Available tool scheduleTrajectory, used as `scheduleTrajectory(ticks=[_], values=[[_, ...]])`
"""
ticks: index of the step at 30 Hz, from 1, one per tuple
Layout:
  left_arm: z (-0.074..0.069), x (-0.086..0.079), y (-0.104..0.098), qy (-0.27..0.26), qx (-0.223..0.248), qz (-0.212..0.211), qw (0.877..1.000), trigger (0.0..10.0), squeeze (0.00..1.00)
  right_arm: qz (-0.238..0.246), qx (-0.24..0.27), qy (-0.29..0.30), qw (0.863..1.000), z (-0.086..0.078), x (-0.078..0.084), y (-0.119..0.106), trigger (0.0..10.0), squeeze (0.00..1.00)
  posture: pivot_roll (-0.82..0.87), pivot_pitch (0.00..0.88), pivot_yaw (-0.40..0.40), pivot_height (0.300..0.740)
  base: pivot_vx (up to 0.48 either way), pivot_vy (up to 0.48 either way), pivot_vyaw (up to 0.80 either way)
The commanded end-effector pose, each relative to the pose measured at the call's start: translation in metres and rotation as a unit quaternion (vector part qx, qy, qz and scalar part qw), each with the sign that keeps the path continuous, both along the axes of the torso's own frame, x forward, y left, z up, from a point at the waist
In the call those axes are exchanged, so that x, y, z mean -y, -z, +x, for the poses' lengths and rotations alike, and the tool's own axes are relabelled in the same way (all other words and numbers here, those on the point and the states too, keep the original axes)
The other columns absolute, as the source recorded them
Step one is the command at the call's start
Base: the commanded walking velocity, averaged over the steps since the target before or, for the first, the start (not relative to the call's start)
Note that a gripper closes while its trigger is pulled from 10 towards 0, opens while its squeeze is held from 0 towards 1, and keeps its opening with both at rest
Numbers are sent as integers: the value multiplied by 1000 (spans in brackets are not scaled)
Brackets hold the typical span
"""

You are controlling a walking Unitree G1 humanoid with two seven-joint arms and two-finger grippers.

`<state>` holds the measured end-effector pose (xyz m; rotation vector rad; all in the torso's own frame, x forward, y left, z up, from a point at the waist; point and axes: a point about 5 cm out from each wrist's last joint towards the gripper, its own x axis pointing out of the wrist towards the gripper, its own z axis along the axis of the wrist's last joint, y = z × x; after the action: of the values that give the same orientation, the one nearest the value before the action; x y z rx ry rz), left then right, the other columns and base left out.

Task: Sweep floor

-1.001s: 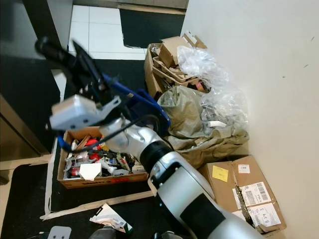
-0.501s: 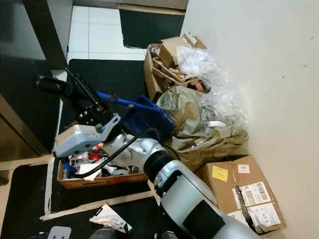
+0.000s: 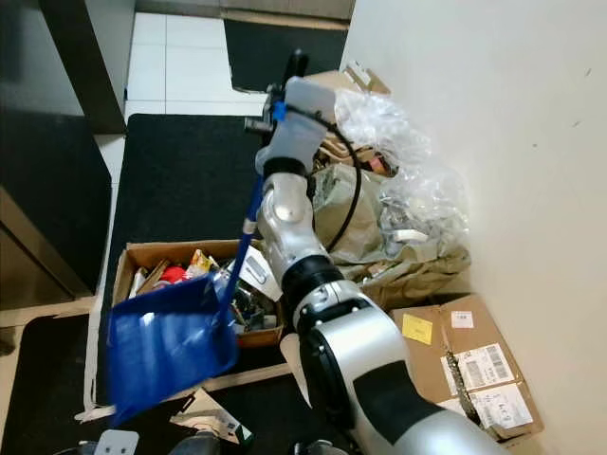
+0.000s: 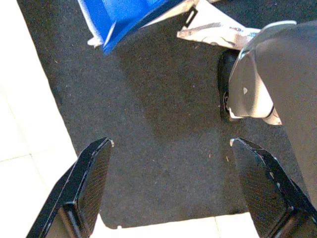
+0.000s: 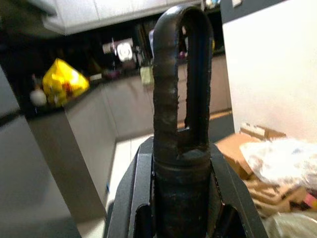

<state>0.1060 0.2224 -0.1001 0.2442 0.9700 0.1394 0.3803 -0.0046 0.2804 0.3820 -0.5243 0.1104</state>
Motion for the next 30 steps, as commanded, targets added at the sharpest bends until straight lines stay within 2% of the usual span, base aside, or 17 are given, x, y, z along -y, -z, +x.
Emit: scheduleTrajectory(ticks=[1, 4, 5, 8, 9, 10, 11, 12, 13, 14, 15, 17, 18, 20, 21, 24, 30], values=[[-8, 35, 9, 52, -34, -44, 997, 10000, 0, 29, 48, 7, 998, -3, 3, -27, 10000, 0, 169, 72, -192, 740, 0, 0, 0], [-4, 33, 8, 55, -33, -39, 997, 10000, 0, 26, 50, 27, 998, 1, 15, -30, 10000, 0, 164, 54, -184, 740, 0, 0, 0], [-1, 31, 8, 57, -34, -37, 997, 10000, 0, 2, 40, 31, 999, 5, 22, -28, 10000, 0, 162, 46, -179, 740, 0, 0, 0], [-1, 31, 8, 57, -34, -37, 997, 10000, 0, 2, 40, 31, 999, 5, 22, -28, 10000, 0, 162, 46, -179, 740, 0, 0, 0], [2, 30, 7, 58, -34, -35, 997, 10000, 0, -31, 23, 31, 999, 10, 28, -20, 10000, 0, 158, 29, -171, 740, 0, 0, 0], [2, 30, 7, 58, -34, -35, 997, 10000, 0, -31, 23, 31, 999, 10, 28, -20, 10000, 0, 158, 29, -171, 740, 0, 0, 0], [5, 29, 6, 60, -35, -33, 997, 10000, 0, -63, -10, -6, 998, 17, 35, -7, 10000, 0, 151, 16, -163, 740, -240, 0, 0], [7, 28, 6, 62, -38, -32, 997, 10000, 0, -62, -43, -40, 996, 21, 44, 8, 10000, 0, 147, 1, -156, 740, -247, 0, 0], [7, 28, 6, 62, -38, -32, 997, 10000, 0, -62, -43, -40, 996, 21, 44, 8, 10000, 0, 147, 1, -156, 740, -247, 0, 0], [8, 27, 6, 64, -42, -31, 997, 10000, 0, -48, -75, -67, 994, 25, 54, 24, 10000, 0, 141, 0, -149, 740, -259, 0, 0], [8, 27, 6, 64, -42, -31, 997, 10000, 0, -48, -75, -67, 994, 25, 54, 24, 10000, 0, 141, 0, -149, 740, -259, 0, 0], [9, 27, 6, 68, -48, -30, 996, 10000, 0, -42, -110, -89, 989, 25, 66, 46, 10000, 0, 135, 0, -147, 740, -262, 0, 0], [9, 27, 6, 68, -48, -30, 996, 10000, 0, -42, -110, -89, 989, 25, 66, 46, 10000, 0, 135, 0, -147, 740, -262, 0, 0], [11, 26, 6, 70, -52, -29, 996, 10000, 0, -52, -150, -81, 984, 23, 75, 71, 10000, 0, 124, 0, -139, 740, -279, 0, 0], [11, 26, 6, 70, -52, -29, 996, 10000, 0, -52, -150, -81, 984, 23, 75, 71, 10000, 0, 124, 0, -139, 740, -281, 0, 0], [14, 26, 5, 77, -54, -28, 995, 10000, 0, -57, -197, -60, 977, 17, 88, 101, 10000, 0, 108, 0, -130, 740, -287, 0, 0], [19, 27, 4, 88, -53, -27, 994, 10000, 0, -75, -208, -48, 974, 12, 97, 115, 10000, 0, 82, 0, -118, 740, -292, 0, -313]])
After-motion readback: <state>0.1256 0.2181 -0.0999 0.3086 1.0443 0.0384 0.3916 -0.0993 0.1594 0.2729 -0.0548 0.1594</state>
